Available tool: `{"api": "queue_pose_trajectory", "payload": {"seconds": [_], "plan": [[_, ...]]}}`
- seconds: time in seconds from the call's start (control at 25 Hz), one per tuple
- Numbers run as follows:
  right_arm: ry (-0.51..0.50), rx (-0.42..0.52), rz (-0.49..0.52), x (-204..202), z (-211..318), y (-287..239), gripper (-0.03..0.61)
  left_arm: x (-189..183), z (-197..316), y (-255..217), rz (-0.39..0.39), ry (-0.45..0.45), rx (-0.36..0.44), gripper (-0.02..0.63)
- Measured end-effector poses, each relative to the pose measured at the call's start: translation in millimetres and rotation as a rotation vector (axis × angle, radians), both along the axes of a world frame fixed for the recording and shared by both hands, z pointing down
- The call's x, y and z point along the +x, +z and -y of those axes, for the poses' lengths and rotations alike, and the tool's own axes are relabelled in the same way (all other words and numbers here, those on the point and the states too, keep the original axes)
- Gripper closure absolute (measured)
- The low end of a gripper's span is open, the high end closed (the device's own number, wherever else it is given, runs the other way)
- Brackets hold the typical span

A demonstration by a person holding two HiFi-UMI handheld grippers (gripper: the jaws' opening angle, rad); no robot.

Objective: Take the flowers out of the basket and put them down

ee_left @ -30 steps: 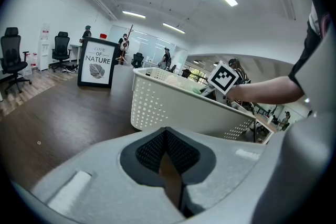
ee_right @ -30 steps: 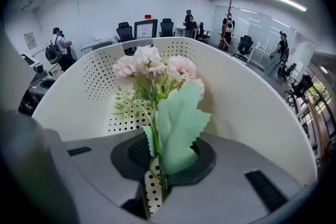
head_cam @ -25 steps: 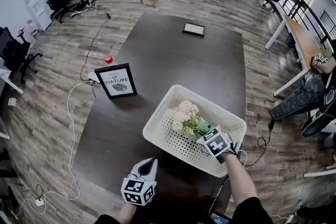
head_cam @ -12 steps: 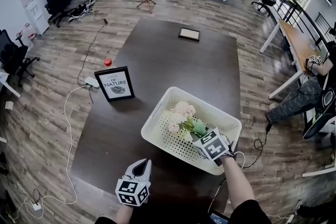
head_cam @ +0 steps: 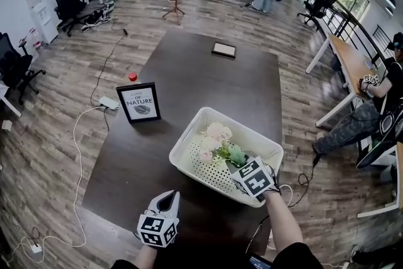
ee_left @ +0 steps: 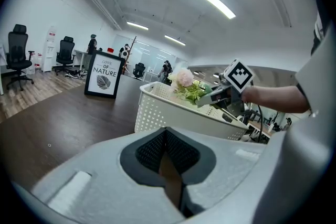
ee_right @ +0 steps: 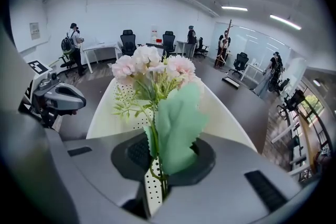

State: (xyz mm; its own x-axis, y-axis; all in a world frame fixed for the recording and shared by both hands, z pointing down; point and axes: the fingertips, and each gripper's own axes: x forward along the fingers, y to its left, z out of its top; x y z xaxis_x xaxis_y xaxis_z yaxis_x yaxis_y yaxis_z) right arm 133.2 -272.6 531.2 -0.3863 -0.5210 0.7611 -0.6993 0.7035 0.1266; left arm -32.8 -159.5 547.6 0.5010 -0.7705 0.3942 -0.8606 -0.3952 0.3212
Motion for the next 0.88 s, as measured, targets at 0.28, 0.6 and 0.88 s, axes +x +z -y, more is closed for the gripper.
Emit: {"api": "queue_pose_trajectory", "payload": {"seconds": [0.28,0.6,0.88], "plan": [[0.033,0.057,0.006,-2,-8,-21,0.522,-7,-10,-5,0.049,0.003,0.039,0.604],[0.06,0.089,0.005,0,-19,-30,0.522,-6,-22,-7,0.056,0.015,0.06,0.604],[0.063,0.123,0.0,-13,-30,-46,0.523,-20,-28,-13,0.057,0.006,0.073,0.604]]}}
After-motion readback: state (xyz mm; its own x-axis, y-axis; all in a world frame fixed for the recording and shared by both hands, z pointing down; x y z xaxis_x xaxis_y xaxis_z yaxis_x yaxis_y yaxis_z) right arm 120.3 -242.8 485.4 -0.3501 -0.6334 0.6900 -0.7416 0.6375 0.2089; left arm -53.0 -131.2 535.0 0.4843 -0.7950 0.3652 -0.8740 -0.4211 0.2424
